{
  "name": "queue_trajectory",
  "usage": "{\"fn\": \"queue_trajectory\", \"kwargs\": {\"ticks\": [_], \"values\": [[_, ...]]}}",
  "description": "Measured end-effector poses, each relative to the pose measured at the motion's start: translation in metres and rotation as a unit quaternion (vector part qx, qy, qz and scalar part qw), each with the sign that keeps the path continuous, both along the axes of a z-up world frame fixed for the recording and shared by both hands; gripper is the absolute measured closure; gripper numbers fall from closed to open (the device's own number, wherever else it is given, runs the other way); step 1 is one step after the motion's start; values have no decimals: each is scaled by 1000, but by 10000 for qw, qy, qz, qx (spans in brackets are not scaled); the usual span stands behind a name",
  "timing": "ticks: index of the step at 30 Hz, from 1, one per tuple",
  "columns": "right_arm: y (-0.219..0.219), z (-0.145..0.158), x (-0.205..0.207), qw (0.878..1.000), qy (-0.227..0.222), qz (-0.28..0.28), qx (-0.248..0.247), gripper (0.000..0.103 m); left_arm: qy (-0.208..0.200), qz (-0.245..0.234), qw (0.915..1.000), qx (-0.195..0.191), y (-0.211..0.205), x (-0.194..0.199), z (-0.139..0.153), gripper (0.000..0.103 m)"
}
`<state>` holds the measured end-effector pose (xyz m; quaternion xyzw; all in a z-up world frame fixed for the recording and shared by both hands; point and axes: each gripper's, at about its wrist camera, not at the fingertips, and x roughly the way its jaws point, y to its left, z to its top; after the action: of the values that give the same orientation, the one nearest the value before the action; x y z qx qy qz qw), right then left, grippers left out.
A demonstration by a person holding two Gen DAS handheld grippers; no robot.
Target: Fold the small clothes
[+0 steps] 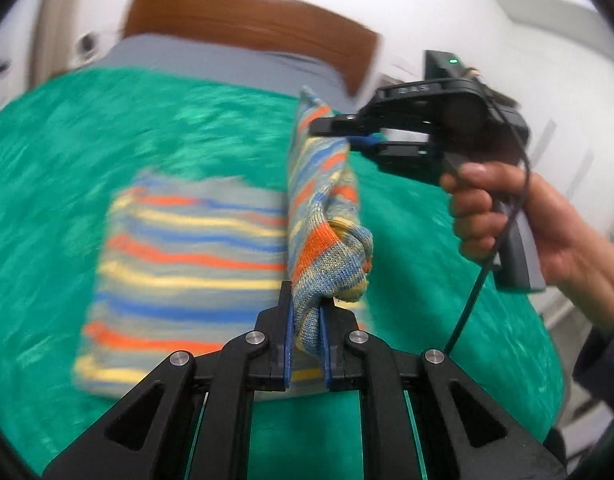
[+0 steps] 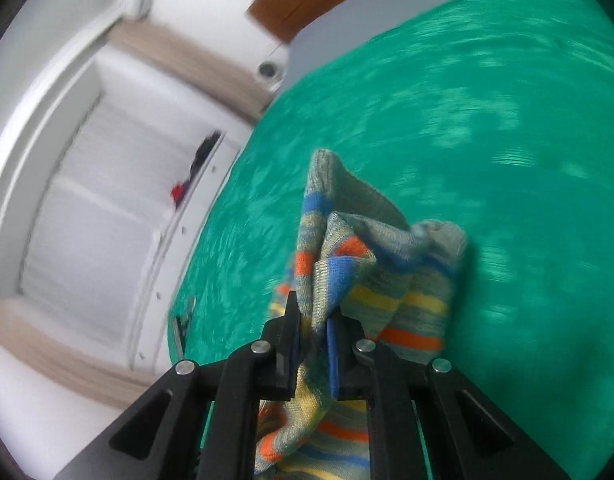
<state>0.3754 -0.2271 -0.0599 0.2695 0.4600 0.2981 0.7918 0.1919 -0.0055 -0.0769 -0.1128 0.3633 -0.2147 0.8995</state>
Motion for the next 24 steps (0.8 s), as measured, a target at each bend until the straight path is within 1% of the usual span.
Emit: {"fn": "queue_trajectory", "kwargs": {"ticks": [2, 3, 5, 8, 9, 10, 11, 12, 13, 15, 16, 17, 18, 19, 20, 21, 22, 23, 24], "values": [[39, -6, 11, 9997, 26, 176, -151, 92, 173, 236, 9996, -14, 19, 3, -10, 94], [65, -14, 17, 9993, 72, 259, -260, 92, 298, 364, 9989, -62, 34, 4, -16, 94], [94, -30, 21, 9986, 176, 304, -407, 92, 496, 511, 9974, -98, 52, 9, -28, 93], [126, -51, 31, 9984, 312, 286, -375, 91, 809, 693, 9943, -97, 70, 8, -42, 86], [135, -59, 32, 9985, 344, 272, -322, 90, 842, 705, 9939, -97, 73, 3, -44, 82], [139, -65, 32, 9986, 394, 272, -224, 84, 856, 718, 9937, -76, 75, 8, -45, 77], [145, -71, 34, 9984, 483, 269, -85, 78, 859, 707, 9938, -67, 81, 3, -45, 73], [149, -77, 34, 9980, 571, 273, 80, 75, 860, 670, 9940, -46, 82, -1, -43, 60], [152, -78, 34, 9976, 609, 280, 165, 65, 814, 663, 9945, -16, 83, -6, -40, 46], [147, -74, 27, 9980, 504, 309, 236, 63, 654, 650, 9957, -51, 85, -13, -32, 36], [140, -66, 22, 9985, 365, 319, 261, 63, 611, 638, 9961, -66, 84, -12, -30, 34], [133, -60, 18, 9989, 263, 309, 243, 63, 585, 622, 9963, -72, 85, -5, -29, 34], [124, -49, 10, 9994, 110, 299, 106, 63, 594, 619, 9963, -43, 85, 1, -28, 34], [118, -42, 3, 9994, -14, 326, -109, 63, 630, 642, 9959, 12, 84, 8, -28, 34], [111, -31, -10, 9978, -190, 448, -442, 63, 678, 697, 9952, 83, 84, 15, -30, 35], [108, -23, -24, 9953, -328, 604, -686, 63, 816, 823, 9930, 223, 84, 22, -35, 41], [108, -18, -37, 9924, -433, 766, -860, 63, 937, 868, 9915, 258, 86, 26, -39, 63], [105, -16, -49, 9902, -498, 894, -953, 63, 1164, 878, 9890, 248, 88, 29, -48, 73], [105, -16, -67, 9871, -552, 1073, -1048, 63, 1302, 865, 9875, 187, 90, 25, -54, 78]]}}
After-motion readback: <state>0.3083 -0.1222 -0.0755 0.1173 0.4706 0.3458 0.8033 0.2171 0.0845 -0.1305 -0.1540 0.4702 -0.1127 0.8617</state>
